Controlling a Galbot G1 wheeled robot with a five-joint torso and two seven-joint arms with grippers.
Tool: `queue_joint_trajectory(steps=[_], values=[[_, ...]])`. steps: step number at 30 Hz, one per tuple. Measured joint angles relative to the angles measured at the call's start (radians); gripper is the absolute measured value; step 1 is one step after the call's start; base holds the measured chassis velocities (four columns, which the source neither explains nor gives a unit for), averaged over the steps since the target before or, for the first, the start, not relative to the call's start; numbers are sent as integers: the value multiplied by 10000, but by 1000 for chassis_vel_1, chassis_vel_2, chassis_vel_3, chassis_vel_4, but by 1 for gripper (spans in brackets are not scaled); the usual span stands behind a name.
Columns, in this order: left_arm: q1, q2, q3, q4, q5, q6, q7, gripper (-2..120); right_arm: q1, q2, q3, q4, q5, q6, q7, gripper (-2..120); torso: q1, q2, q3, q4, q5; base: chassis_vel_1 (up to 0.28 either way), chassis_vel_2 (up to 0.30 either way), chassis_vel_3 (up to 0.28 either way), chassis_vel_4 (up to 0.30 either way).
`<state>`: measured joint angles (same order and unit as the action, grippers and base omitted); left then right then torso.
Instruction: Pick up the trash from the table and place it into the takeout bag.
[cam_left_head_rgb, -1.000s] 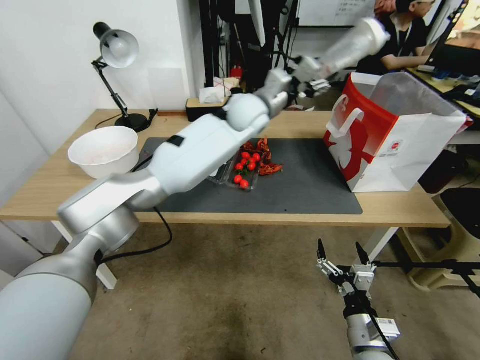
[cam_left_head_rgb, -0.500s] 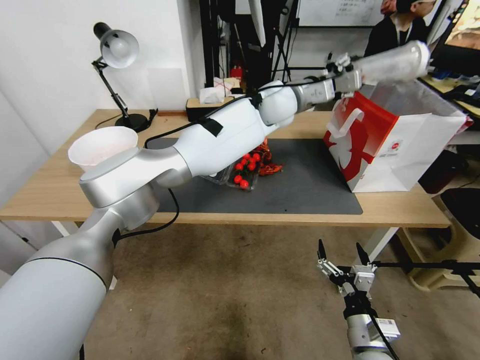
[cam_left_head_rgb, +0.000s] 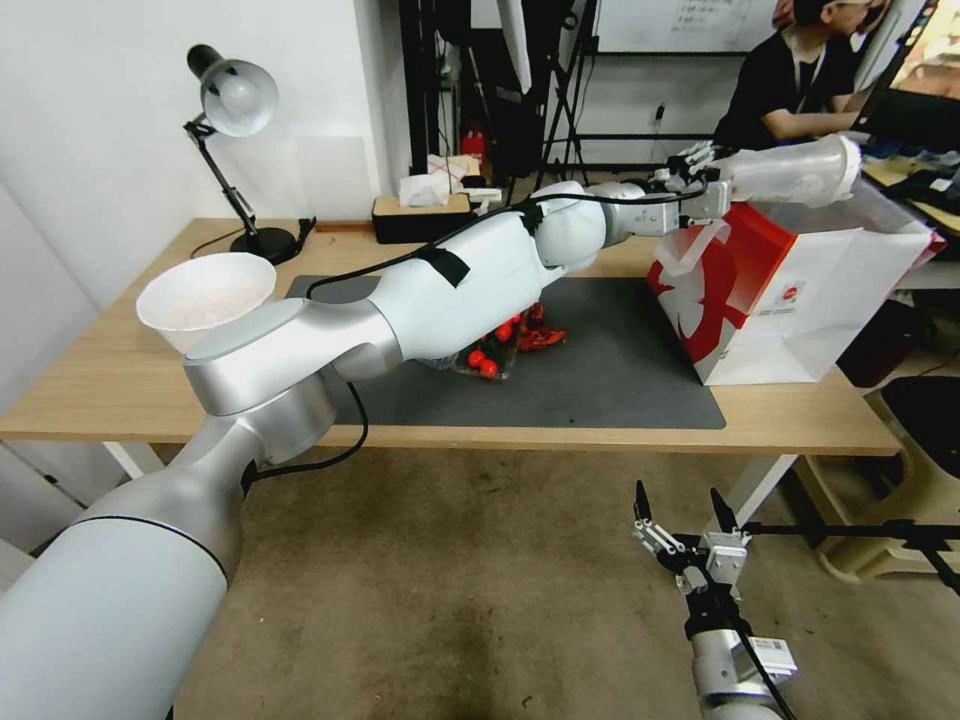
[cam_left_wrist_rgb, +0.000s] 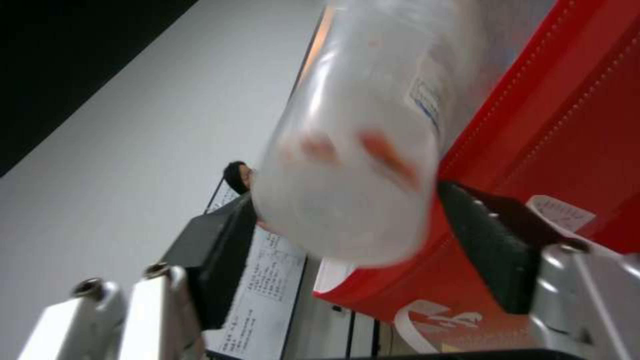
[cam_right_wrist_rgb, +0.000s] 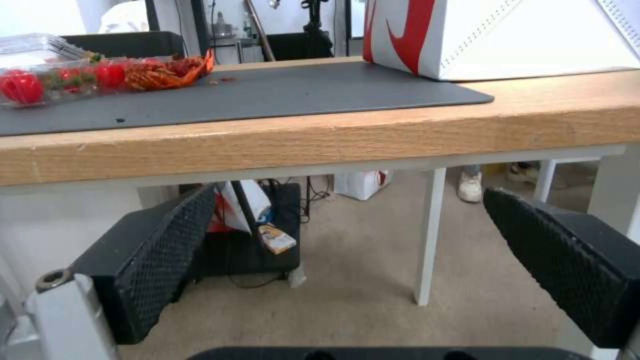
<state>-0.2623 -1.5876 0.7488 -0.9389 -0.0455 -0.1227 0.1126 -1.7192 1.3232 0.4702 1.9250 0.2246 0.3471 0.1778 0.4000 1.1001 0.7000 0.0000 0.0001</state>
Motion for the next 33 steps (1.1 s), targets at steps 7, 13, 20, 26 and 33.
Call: queue_joint_trajectory(steps=[7, 13, 20, 26, 33], values=[[24, 3, -59, 41, 204, -106, -296, 97, -2, -8, 13, -17, 8, 0, 7, 100, 0, 0, 0, 0, -1, 0, 0, 0, 0], [124, 348, -122, -381, -256, 34, -545, 100, 12, 60, -36, -27, 9, 0, 8, 100, 0, 0, 0, 0, -1, 0, 0, 0, 0], [483, 1122, -331, -1271, -1376, 596, -823, 100, -7, 94, -58, -8, 7, 6, 7, 100, 0, 0, 0, -1, -2, 0, 0, 0, 0], [756, 1475, -631, -1604, -1944, 887, -1139, 100, -9, 96, -60, 0, 5, 7, 7, 100, 0, 0, 0, 0, -3, 0, 0, 0, 0], [1324, 2124, -1076, -2282, -2936, 1533, -1901, 100, -6, 90, -65, 1, 2, 10, 6, 100, 1, 0, 0, 0, -6, 0, 0, 0, 0]])
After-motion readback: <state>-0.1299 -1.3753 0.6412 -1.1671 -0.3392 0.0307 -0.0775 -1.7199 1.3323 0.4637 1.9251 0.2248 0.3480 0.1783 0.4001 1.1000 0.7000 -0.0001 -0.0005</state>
